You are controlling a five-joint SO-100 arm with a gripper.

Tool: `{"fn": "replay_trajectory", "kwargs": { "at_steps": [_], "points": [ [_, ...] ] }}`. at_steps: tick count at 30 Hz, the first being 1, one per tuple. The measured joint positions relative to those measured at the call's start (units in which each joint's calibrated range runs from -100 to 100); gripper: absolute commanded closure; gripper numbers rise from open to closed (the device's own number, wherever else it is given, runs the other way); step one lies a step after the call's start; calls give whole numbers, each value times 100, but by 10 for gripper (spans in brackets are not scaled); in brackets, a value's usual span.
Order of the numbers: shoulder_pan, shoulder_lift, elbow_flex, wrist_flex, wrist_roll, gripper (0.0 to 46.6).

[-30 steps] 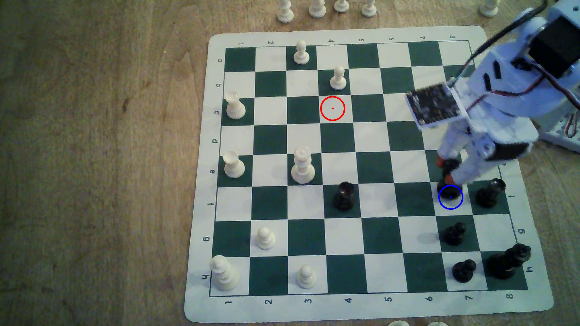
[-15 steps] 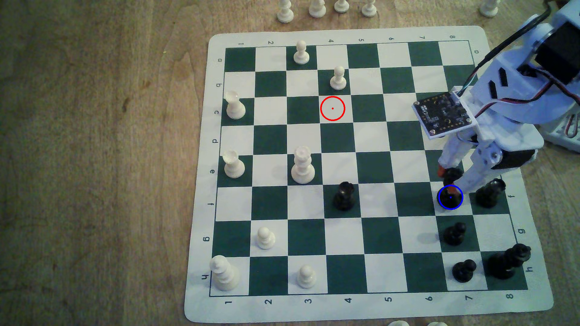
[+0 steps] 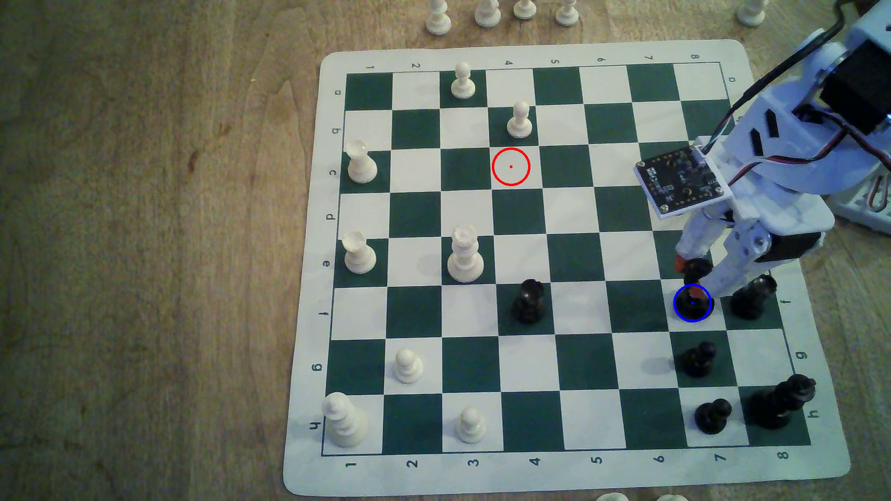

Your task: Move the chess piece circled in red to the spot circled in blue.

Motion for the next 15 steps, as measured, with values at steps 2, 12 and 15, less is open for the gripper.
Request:
{"fn": "replay_trajectory", "kwargs": {
  "at_steps": [2,12,15],
  "points": [
    [0,0,0,0,0,250],
    [52,0,0,135,0,248],
    [59,-8,0,359,15,248]
  ]
}}
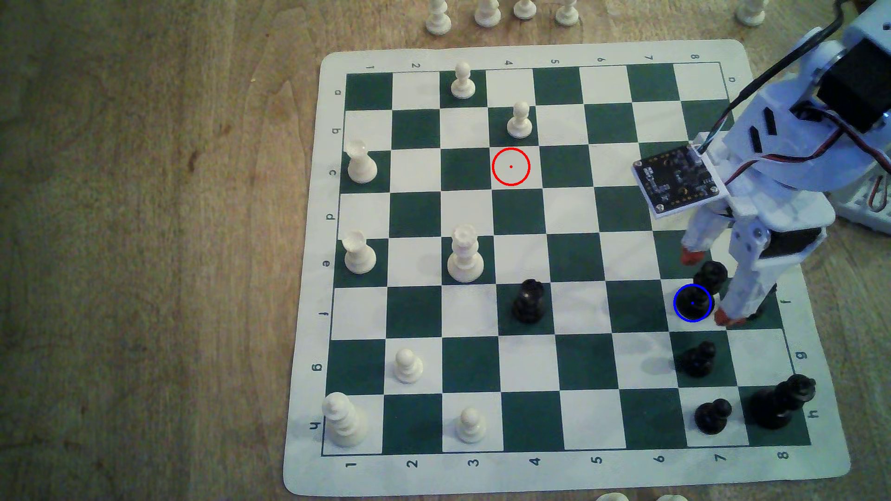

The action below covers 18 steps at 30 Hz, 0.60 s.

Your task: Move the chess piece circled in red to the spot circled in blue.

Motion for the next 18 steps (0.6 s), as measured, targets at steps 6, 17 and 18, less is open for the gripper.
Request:
{"fn": "replay_trajectory", "kwargs": {
  "at_steps": [6,17,18],
  "points": [
    [206,-293,-199,566,93,268],
    [1563,-2003,-117,845,405,464],
    [1689,-2111,36,693,415,464]
  ]
}}
